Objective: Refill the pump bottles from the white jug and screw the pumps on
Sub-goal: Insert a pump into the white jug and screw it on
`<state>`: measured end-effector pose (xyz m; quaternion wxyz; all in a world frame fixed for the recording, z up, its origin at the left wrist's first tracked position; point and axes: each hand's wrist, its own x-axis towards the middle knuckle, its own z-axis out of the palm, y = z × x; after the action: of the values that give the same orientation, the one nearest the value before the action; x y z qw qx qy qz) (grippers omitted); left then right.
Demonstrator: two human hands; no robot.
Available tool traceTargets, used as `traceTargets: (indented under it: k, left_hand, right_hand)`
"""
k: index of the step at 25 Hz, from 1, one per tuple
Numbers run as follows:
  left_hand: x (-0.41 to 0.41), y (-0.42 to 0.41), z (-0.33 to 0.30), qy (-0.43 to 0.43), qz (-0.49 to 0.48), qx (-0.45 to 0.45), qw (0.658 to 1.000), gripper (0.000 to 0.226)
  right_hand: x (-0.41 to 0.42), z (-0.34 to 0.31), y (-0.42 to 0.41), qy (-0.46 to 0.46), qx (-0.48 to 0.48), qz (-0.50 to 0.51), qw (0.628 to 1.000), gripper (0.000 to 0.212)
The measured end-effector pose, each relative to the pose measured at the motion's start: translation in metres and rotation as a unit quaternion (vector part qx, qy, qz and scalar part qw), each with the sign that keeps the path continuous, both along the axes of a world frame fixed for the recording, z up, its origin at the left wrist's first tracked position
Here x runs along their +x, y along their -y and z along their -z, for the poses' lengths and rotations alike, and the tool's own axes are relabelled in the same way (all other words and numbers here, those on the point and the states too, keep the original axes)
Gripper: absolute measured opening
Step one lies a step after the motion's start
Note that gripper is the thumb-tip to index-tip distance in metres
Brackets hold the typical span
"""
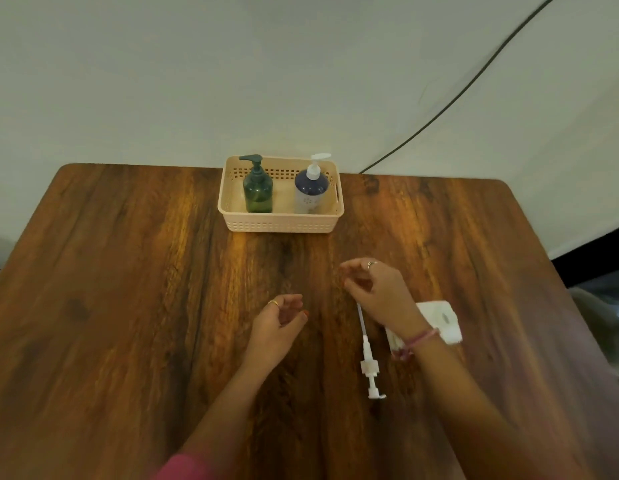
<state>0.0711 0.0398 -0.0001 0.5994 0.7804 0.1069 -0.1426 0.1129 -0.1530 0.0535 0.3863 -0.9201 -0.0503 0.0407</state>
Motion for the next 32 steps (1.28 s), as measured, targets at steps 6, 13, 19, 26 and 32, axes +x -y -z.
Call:
traceTargets:
  k: [6, 13, 19, 26, 32]
  left_hand:
    - [-0.052, 0.022, 0.002, -0.001, 0.024, 0.018, 1.000, 0.028]
    - [-0.084, 0.040, 0.004, -0.005, 0.017, 0.040, 0.999, 0.028]
    - [-0.096, 0.058, 0.002, 0.011, -0.004, 0.055, 0.998, 0.031]
    - [-0.078, 0.098, -0.008, 0.001, 0.031, 0.077, 0.997, 0.074]
    - [-0.037, 0.157, -0.024, -0.003, 0.153, 0.081, 0.985, 0.114]
  right_hand:
    - [-0.076, 0.034, 0.038, -0.038, -0.319, -0.192, 0.927, 0.044]
    - [-0.098, 0.086, 0.056, -0.039, -0.390, -0.332, 0.858, 0.056]
    - [-0.108, 0.069, 0.076, -0.015, -0.151, -0.252, 0.956, 0.028]
    - [-0.126, -0.028, 0.118, -0.021, 0.239, 0.023, 0.970, 0.020]
    - [-0.110, -0.075, 0.148, 0.050, 0.314, 0.102, 0.943, 0.023]
